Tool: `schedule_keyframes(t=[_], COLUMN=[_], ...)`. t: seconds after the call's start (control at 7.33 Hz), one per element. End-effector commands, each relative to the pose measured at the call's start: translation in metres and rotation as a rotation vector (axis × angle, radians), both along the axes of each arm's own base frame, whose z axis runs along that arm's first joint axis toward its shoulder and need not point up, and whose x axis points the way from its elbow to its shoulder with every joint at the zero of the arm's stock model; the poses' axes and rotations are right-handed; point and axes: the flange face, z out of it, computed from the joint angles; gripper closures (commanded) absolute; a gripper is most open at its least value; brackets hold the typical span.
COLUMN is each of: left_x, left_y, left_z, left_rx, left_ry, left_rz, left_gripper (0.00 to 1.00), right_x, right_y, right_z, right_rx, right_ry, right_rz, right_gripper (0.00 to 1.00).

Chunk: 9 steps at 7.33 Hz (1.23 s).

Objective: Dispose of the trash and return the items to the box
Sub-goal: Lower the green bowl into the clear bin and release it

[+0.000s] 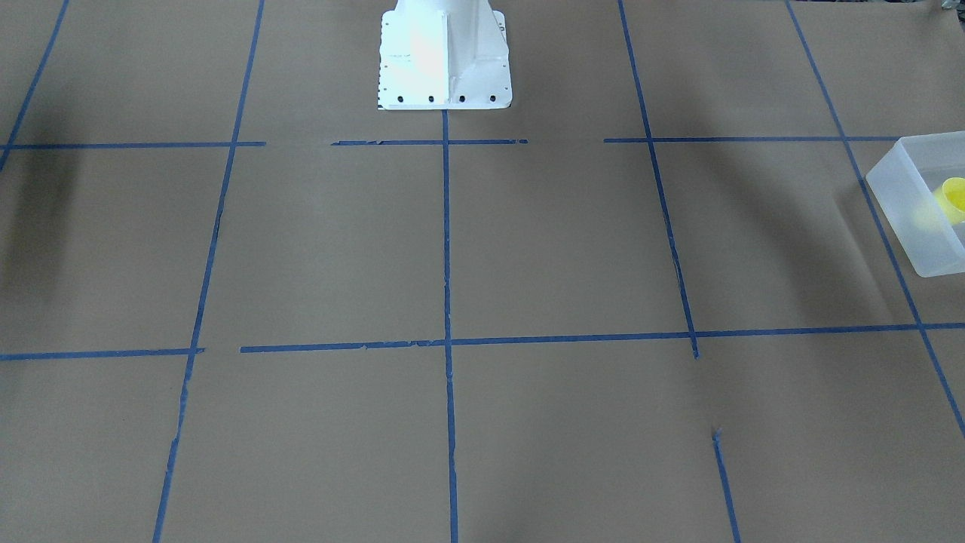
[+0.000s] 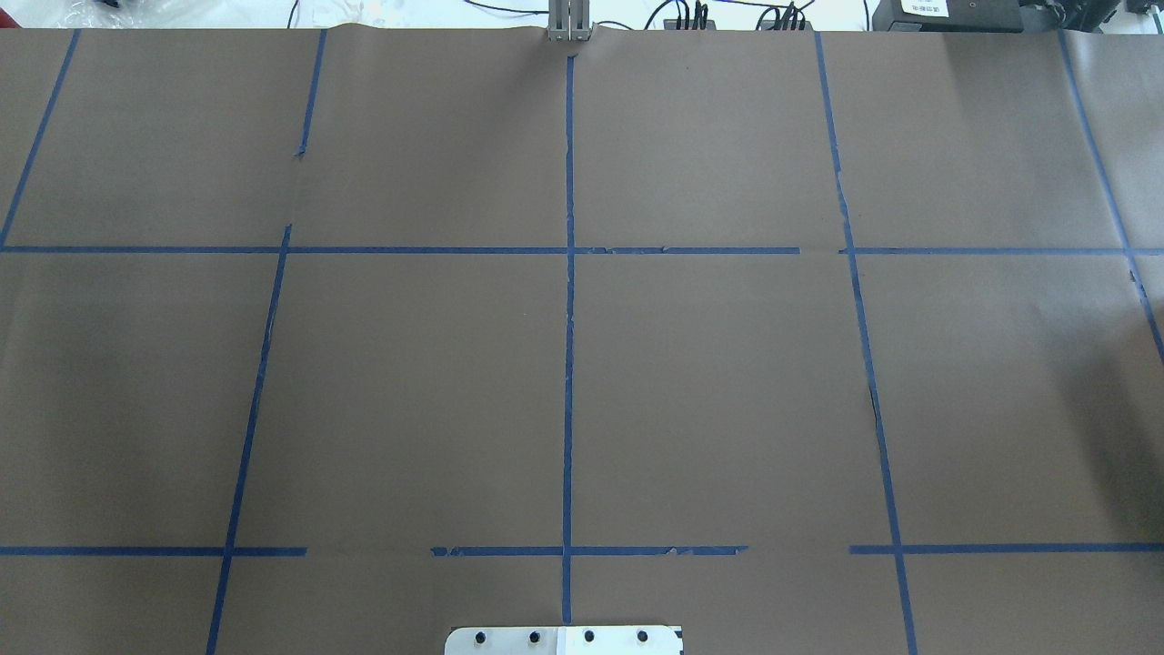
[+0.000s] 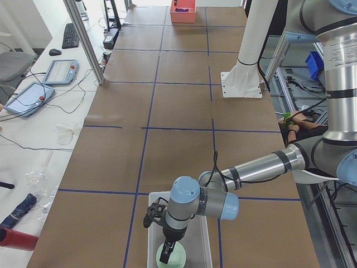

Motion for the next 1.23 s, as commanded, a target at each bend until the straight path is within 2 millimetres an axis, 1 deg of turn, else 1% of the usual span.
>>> schedule_keyframes(t=[0.0, 0.14, 0.27, 0.41, 0.55, 0.68, 0.82, 1.09], left_x=[-0.003, 0.004, 0.010, 0.012, 0.011, 0.016, 0.019, 0.023], left_y=[-0.017, -0.022, -0.027, -0.036, -0.056, -0.070, -0.073, -0.074], left_z=[-0.029, -0.044, -0.072, -0.102, -0.131, -0.151, -0.157, -0.162], left_rx=[0.049, 0.060, 0.019, -0.036, -0.109, -0.174, -0.193, -0.195], left_ry=[0.054, 0.139, 0.237, 0.254, 0.272, 0.348, 0.386, 0.393], left_rz=[-0.013, -0.011, -0.096, -0.144, -0.150, -0.145, -0.152, -0.158], left_gripper=[0.00, 0.00, 0.00, 0.00, 0.00, 0.00, 0.00, 0.00], right_x=[-0.001, -0.001, -0.002, -0.004, -0.005, -0.005, -0.006, -0.005], right_y=[-0.003, -0.003, -0.004, -0.004, -0.004, -0.004, -0.004, -0.004], right_z=[-0.003, -0.004, -0.004, -0.004, -0.004, -0.004, -0.004, -0.004], right_rx=[0.006, 0.008, 0.008, 0.009, 0.009, 0.008, 0.008, 0.008], right_ry=[0.000, 0.000, 0.000, 0.000, 0.000, 0.000, 0.000, 0.000], right_rz=[-0.001, -0.001, -0.005, -0.008, -0.011, -0.011, -0.012, -0.011], right_gripper=[0.00, 0.00, 0.00, 0.00, 0.00, 0.00, 0.00, 0.00])
